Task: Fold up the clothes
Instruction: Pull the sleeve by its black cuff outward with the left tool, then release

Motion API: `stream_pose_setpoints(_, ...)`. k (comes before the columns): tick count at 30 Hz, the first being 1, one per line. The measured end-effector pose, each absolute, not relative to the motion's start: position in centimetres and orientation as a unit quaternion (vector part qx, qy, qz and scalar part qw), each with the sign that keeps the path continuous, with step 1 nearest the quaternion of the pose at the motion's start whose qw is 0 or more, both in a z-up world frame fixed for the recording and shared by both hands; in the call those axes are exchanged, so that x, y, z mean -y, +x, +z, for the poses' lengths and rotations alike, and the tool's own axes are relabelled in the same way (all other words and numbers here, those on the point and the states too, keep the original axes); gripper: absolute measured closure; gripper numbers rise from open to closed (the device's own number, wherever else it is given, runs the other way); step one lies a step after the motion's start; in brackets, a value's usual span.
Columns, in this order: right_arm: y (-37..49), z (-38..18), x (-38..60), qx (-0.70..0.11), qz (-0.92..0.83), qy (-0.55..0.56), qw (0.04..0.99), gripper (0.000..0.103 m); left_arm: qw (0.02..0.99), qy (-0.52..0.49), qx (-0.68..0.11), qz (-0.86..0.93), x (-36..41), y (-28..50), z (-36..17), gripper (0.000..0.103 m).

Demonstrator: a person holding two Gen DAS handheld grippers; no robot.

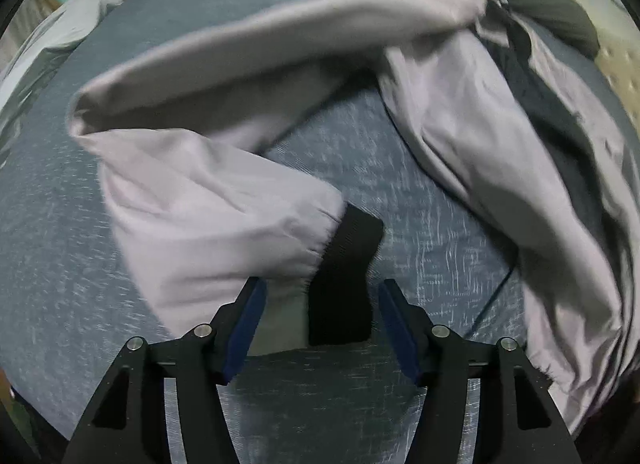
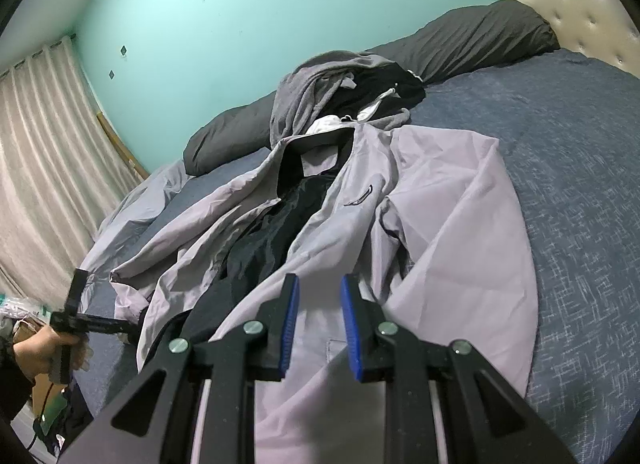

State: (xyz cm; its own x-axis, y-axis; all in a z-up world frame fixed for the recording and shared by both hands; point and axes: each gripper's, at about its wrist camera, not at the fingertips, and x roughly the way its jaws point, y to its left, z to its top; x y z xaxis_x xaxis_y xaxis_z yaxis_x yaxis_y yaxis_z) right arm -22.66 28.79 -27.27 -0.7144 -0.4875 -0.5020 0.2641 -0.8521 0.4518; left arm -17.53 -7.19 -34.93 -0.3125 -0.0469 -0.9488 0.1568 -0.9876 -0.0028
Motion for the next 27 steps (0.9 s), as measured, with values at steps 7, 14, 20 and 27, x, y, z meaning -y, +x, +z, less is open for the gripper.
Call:
stream_pose_setpoints(7, -22.9, -27.5, -29.0, 0.179, -0.907, 0.320, 0.207, 0.082, 0.066, 0.600, 0.016, -0.797, 6.1, -18.2, -37.2, 0.034)
stream_pose_setpoints(14, -23.0, -27.5, -28.9, 0.179, -0.907, 0.321, 0.208, 0.082, 0.055, 0.594, 0.043, -0.802, 5.8, -18.1, -37.2, 0.058)
stream_pose_setpoints(20, -22.9, -27.4, -28.8, 0.181, -0.906, 0.320, 0.208, 0.082, 0.061, 0.566, 0.036, -0.821, 6.8, -17.1, -34.7, 0.090)
stream_pose_setpoints(27, -23.0, -26.5, -29.3, 0.182, -0.907, 0.326, 0.194, 0.082, 0.119, 0.532, -0.017, -0.838, 13.5, -13.0, -30.6, 0.093)
